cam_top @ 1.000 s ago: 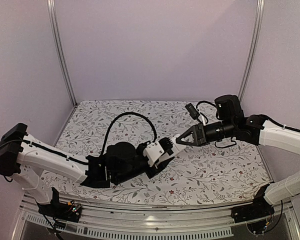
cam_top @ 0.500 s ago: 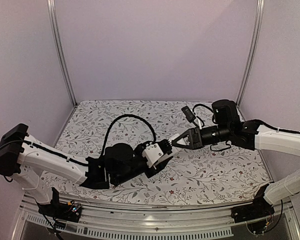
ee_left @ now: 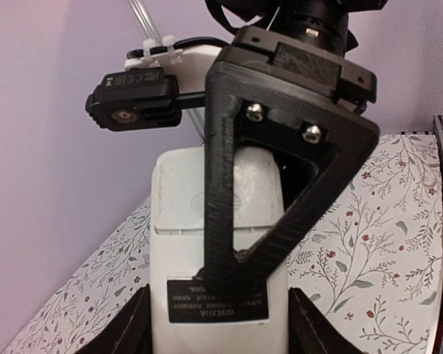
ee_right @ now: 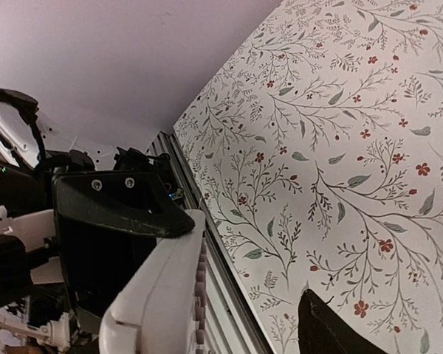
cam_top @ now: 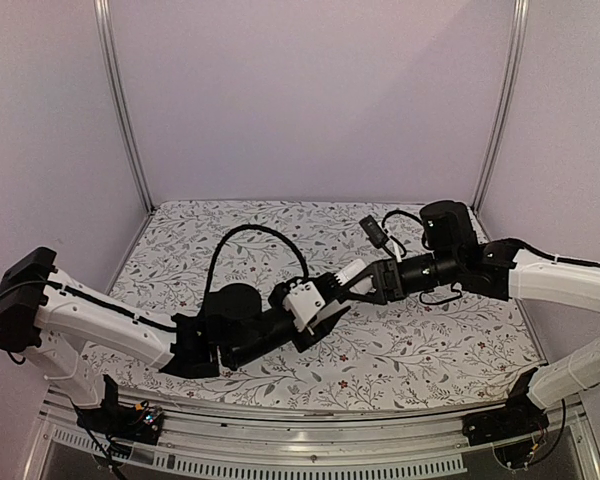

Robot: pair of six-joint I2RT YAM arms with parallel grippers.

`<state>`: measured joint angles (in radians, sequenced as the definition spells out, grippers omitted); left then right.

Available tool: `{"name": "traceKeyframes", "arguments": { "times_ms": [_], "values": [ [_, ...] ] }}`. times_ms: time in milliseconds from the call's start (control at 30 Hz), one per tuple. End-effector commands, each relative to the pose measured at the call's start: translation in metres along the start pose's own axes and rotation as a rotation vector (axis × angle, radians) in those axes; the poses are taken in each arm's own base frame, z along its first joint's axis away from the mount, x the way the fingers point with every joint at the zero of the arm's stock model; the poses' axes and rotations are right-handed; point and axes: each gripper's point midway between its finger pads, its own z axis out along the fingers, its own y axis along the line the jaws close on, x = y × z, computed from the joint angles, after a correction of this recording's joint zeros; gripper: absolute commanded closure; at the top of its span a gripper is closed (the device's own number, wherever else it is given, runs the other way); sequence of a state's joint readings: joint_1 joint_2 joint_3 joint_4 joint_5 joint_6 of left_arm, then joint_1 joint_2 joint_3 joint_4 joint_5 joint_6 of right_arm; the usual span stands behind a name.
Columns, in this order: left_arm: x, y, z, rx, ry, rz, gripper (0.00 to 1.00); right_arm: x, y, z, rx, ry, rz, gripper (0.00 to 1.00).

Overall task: Load the batteries into the remote control
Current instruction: Load the battery cover onto the remote control without the battery cover.

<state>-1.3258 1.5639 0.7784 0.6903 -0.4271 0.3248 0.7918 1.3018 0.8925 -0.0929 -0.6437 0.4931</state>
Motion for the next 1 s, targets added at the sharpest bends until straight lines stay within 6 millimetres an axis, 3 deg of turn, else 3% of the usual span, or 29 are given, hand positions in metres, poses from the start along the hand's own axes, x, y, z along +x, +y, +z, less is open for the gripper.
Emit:
{"name": "traceKeyframes", "arguments": {
  "times_ms": [0,100,567,633,733,833,967],
  "values": [
    [-0.036,0.007,-0.005,-0.015,-0.103,-0.071,1.0,-0.006,0.008,-0.009,0.025,0.001,-0.04,0.25],
    [-0.031,0.005,-0.005,-0.006,-0.086,-0.068,1.0,-0.014,0.015,-0.016,0.021,-0.012,-0.063,0.02],
    [-0.026,0.002,-0.007,0.008,-0.065,-0.068,1.0,-0.062,0.031,-0.068,0.032,-0.139,-0.16,0.01],
    [-0.026,0.003,-0.007,0.007,-0.066,-0.067,1.0,-0.059,0.022,-0.072,0.052,-0.14,-0.136,0.07],
    [-0.027,0.004,-0.007,0.005,-0.068,-0.066,1.0,-0.051,0.012,-0.075,0.047,-0.135,-0.082,0.3],
    [-0.028,0.003,-0.007,0.008,-0.072,-0.066,1.0,-0.043,0.014,-0.071,-0.009,-0.112,-0.052,0.45],
    [-0.029,0.003,-0.007,0.009,-0.074,-0.065,1.0,-0.036,0.019,-0.066,-0.079,-0.09,-0.043,0.49]
  ]
}}
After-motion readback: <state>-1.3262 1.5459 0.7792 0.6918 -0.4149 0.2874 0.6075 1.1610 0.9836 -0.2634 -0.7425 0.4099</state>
